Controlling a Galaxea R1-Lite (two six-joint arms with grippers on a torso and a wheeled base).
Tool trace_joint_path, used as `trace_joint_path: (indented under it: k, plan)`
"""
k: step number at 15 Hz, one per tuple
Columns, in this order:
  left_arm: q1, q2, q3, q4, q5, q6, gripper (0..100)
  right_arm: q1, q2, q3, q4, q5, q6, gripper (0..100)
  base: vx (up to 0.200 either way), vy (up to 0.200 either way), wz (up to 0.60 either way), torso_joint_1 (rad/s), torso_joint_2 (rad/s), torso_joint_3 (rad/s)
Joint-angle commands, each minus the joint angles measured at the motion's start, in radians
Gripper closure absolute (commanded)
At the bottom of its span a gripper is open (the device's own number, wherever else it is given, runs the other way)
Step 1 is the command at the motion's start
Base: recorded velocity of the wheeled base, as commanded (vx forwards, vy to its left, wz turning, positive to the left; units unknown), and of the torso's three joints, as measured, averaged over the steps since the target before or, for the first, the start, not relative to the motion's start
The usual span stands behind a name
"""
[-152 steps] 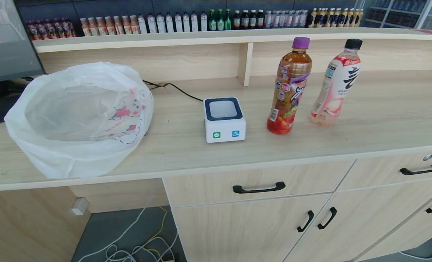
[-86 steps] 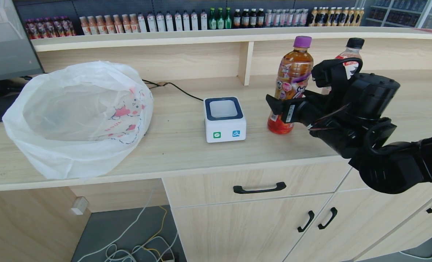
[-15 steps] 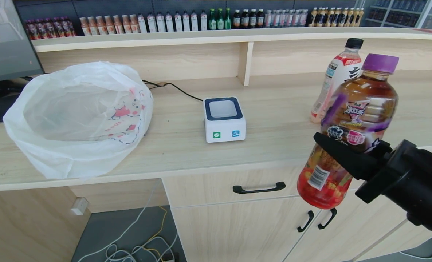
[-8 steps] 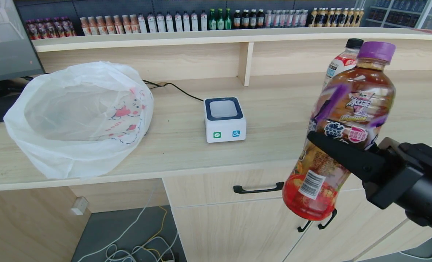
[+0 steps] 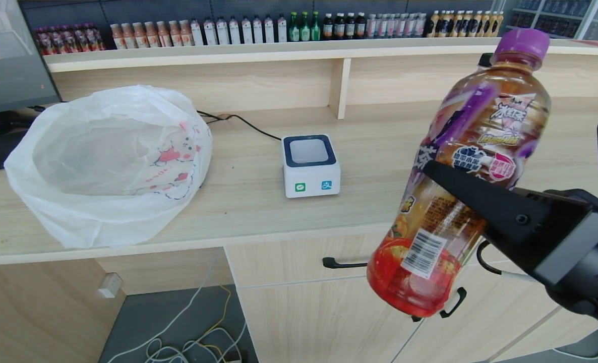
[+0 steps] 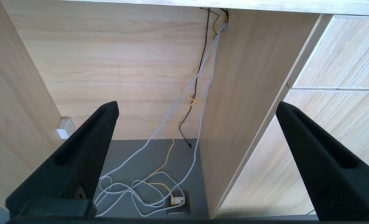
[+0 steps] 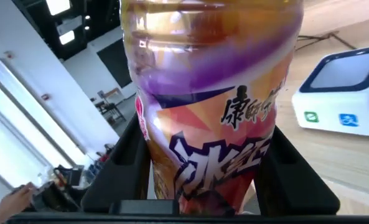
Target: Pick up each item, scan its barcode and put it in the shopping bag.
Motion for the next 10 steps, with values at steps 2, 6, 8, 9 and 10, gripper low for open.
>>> trace_joint_path:
  k: [2,6,8,9,10]
  plan:
    - [0.0,-0.001,0.0,0.0,0.0,-0.001,0,0.077,0.022,-0.007,-0.019,0.0,0.051,100,0.0,0.0,0.0,0.0,0.0,0.0]
    - [0.0,-0.001,0.0,0.0,0.0,-0.001,0,0.12,0.015,0.008,-0.057,0.012,0.134,100,0.0,0.0,0.0,0.0,0.0,0.0]
    - [0.0,-0.001,0.0,0.0,0.0,-0.001,0,0.12,0.013,0.013,-0.057,0.031,0.168,100,0.0,0.0,0.0,0.0,0.0,0.0]
    - [0.0,-0.001,0.0,0.0,0.0,-0.001,0,0.12,0.015,0.007,-0.059,0.031,0.203,100,0.0,0.0,0.0,0.0,0.0,0.0]
    - [0.0,-0.001,0.0,0.0,0.0,-0.001,0,0.12,0.013,0.001,-0.057,0.031,0.231,100,0.0,0.0,0.0,0.0,0.0,0.0]
